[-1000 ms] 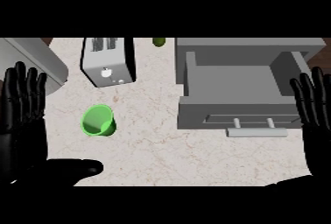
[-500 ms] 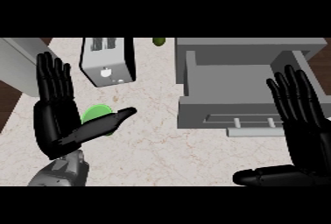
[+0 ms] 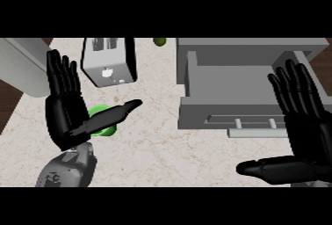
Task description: Pick up the cup, place it into the drawer and close the drawer
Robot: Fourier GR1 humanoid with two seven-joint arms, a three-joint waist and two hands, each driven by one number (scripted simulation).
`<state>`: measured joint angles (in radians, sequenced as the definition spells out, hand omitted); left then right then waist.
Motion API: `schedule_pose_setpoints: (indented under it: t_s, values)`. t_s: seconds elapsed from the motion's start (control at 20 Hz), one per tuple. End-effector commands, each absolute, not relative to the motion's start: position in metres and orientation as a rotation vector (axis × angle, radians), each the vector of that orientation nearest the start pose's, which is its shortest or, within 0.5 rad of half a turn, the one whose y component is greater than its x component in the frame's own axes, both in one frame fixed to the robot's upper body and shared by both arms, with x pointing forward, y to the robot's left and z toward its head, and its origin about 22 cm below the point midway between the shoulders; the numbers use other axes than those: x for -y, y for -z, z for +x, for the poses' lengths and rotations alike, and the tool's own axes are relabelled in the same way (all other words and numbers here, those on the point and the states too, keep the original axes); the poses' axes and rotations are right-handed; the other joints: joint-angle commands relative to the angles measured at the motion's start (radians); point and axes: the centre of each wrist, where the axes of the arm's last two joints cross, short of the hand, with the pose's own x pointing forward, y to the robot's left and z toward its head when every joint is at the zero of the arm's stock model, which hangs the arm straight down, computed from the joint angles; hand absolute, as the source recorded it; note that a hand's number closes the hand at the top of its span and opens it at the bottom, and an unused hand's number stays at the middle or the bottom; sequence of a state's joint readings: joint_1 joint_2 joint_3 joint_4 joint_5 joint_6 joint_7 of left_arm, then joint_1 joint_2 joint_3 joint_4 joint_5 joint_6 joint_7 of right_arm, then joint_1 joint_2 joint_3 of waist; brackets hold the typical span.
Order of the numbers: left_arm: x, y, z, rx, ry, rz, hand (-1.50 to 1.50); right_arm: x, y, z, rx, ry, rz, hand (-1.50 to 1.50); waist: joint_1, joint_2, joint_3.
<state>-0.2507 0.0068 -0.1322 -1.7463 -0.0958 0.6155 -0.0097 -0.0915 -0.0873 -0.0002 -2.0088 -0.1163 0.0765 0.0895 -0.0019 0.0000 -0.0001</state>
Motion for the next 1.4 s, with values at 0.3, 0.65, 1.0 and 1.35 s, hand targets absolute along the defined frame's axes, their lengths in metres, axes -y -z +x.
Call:
schedule_pose_setpoints:
  t_s: [0.3, 0.65, 1.0, 1.35]
  values:
    - [-0.181, -0.078, 0.288, 1.92, -0.371, 0.332, -1.5, 0.216, -0.135, 0.223, 2.035, -0.102, 0.116, -1.5, 0.0, 0.0, 0.0]
    - [-0.193, -0.057, 0.259, 1.844, -0.409, 0.34, -1.5, 0.232, -0.121, 0.219, 2.015, -0.111, 0.133, -1.5, 0.001, 0.0, 0.0]
    - [-0.193, -0.029, 0.265, 1.779, -0.436, 0.414, -1.5, 0.225, -0.135, 0.215, 2.027, -0.118, 0.13, -1.5, 0.001, 0.0, 0.0]
    - [-0.206, 0.009, 0.257, 1.741, -0.459, 0.449, -1.5, 0.242, -0.123, 0.241, 2.006, -0.112, 0.143, -1.5, 0.002, 0.001, 0.0]
